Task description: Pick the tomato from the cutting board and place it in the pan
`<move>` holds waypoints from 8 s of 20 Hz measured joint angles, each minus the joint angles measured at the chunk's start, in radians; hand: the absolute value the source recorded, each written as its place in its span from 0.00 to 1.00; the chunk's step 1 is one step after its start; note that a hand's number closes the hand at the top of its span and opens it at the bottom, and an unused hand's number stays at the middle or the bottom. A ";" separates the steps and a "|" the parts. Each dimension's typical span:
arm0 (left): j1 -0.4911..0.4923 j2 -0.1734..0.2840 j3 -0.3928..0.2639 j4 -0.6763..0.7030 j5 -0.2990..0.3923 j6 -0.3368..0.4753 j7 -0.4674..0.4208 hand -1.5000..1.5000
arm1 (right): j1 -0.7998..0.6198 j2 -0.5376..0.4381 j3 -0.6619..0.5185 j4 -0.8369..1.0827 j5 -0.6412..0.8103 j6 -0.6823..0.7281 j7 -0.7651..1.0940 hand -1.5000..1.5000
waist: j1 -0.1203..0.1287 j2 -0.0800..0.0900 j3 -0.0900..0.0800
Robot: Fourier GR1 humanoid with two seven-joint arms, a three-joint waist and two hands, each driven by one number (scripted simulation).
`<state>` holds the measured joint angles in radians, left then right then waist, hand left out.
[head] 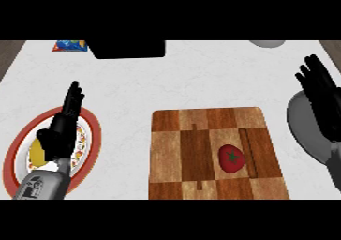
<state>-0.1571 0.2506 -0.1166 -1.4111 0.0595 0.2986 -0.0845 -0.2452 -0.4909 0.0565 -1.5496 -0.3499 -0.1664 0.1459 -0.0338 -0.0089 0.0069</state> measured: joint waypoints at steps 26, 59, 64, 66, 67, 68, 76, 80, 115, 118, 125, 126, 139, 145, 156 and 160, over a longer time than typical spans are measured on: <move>0.182 -0.120 0.061 -0.031 0.207 -0.048 0.151 0.50 | 0.609 0.203 0.417 -0.474 1.035 -0.449 0.092 0.00 | 0.023 0.002 -0.004; 0.216 -0.147 0.051 -0.075 0.177 -0.049 0.170 0.50 | 0.047 0.248 0.314 -0.232 0.970 0.613 0.811 0.00 | 0.037 0.003 0.000; 0.216 -0.143 0.066 -0.076 0.185 -0.065 0.186 0.50 | 0.081 0.259 0.302 -0.248 1.011 0.602 0.777 0.00 | 0.035 0.002 0.000; 0.216 -0.149 0.059 -0.087 0.173 -0.052 0.204 0.50 | 0.102 0.263 0.318 -0.229 1.055 0.569 0.749 0.00 | 0.035 0.003 0.000; 0.215 -0.148 0.065 -0.076 0.178 -0.064 0.194 0.50 | 0.103 0.259 0.306 -0.222 1.059 0.564 0.735 0.00 | 0.035 0.003 0.000; 0.217 -0.153 0.062 -0.085 0.172 -0.058 0.198 0.50 | 0.106 0.264 0.305 -0.209 1.073 0.554 0.725 0.00 | 0.035 0.003 0.000; 0.218 -0.159 0.077 -0.072 0.171 -0.075 0.185 0.50 | 0.130 0.285 0.305 -0.122 1.127 0.510 0.657 1.00 | 0.035 0.002 0.001; 0.221 -0.158 0.082 -0.062 0.172 -0.096 0.158 0.50 | 0.123 0.271 0.329 -0.080 1.165 0.458 0.544 1.00 | 0.036 -0.002 -0.002; 0.237 -0.172 0.103 -0.085 0.150 -0.092 0.187 0.50 | 0.593 0.063 0.478 -0.838 1.631 0.116 0.438 1.00 | 0.018 -0.001 0.000; 0.230 -0.167 0.103 -0.087 0.149 -0.096 0.199 0.50 | 0.576 0.077 0.412 -0.839 1.625 0.131 0.446 1.00 | 0.024 0.002 -0.001; 0.216 -0.177 0.098 -0.077 0.140 -0.095 0.195 0.50 | 0.468 0.103 0.173 -0.755 1.392 0.132 0.378 1.00 | 0.036 0.006 0.001; 0.214 -0.173 0.101 -0.075 0.145 -0.102 0.196 0.50 | 0.434 0.102 0.128 -0.726 1.343 0.134 0.366 1.00 | 0.038 0.006 0.001; 0.213 -0.179 0.092 -0.085 0.130 -0.107 0.198 0.50 | 0.100 0.016 -0.228 -0.026 1.092 -0.011 -0.003 1.00 | 0.055 0.009 0.001; 0.207 -0.184 0.087 -0.081 0.131 -0.119 0.194 0.50 | -0.073 -0.036 -0.306 0.370 1.072 -0.093 -0.182 0.00 | 0.070 0.015 0.001; 0.188 -0.197 0.081 -0.070 0.120 -0.109 0.195 0.50 | -0.305 -0.085 -0.360 0.941 1.078 -0.125 -0.430 0.00 | 0.087 0.022 0.005; 0.185 -0.188 0.092 -0.073 0.134 -0.116 0.221 0.50 | -0.366 -0.073 -0.451 1.004 0.946 -0.043 -0.558 0.00 | 0.078 0.021 0.005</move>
<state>0.0275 0.0623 -0.0244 -1.4839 0.1931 0.1831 0.1362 -0.6116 -0.5637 -0.3946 -0.5457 0.5959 -0.2095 -0.4126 0.0439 0.0118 0.0118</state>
